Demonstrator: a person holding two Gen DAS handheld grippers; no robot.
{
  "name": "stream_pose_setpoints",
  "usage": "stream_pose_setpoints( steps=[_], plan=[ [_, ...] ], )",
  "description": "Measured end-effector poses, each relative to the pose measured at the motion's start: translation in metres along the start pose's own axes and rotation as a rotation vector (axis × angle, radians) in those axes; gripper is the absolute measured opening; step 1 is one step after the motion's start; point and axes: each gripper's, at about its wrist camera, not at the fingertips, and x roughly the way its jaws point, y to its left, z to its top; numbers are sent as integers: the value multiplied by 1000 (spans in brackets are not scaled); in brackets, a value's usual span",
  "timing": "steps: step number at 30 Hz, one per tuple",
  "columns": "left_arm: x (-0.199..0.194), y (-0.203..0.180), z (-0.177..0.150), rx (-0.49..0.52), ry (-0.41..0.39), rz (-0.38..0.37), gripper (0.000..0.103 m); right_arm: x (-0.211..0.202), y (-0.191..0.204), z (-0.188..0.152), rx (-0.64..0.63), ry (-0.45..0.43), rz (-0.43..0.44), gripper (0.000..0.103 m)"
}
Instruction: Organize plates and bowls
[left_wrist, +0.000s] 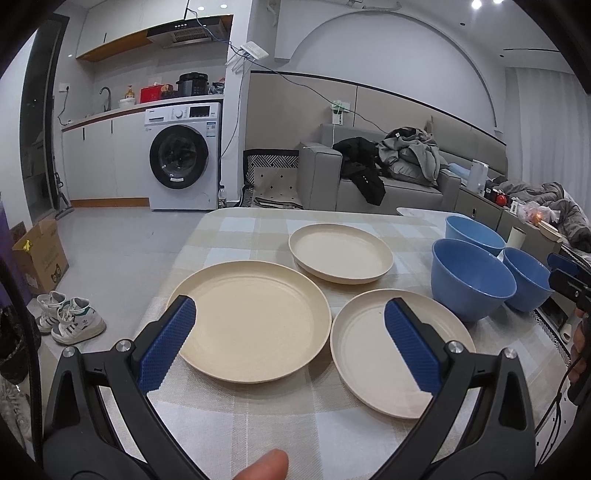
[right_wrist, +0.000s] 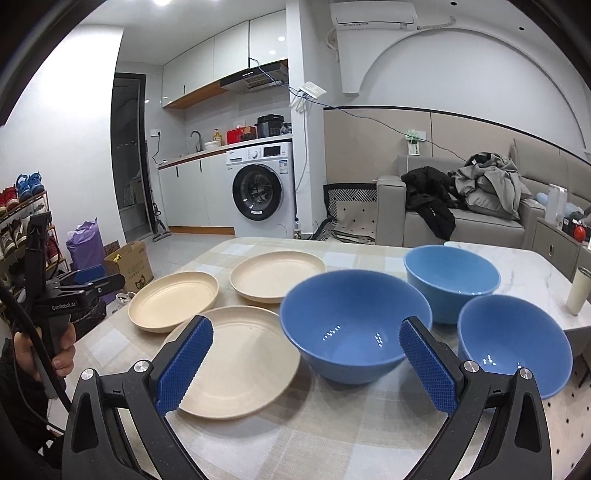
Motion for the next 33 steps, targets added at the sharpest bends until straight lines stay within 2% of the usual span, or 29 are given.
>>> stream_pose_setpoints(
  steps=[7, 13, 20, 24, 33],
  plan=[
    [-6, 19, 12, -28, 42, 27, 102, 12, 20, 28, -12, 18, 53, 103],
    [-2, 40, 20, -81, 70, 61, 102, 37, 47, 50, -48, 65, 126, 103],
    [1, 60, 31, -81, 90, 129, 102, 76, 73, 66, -71, 106, 172, 103],
    [16, 70, 39, -82, 117, 158, 102, 99, 88, 71, -70, 133, 185, 103],
    [63, 86, 49, -97, 163, 166, 102, 141, 111, 82, -85, 192, 224, 102]
  ],
)
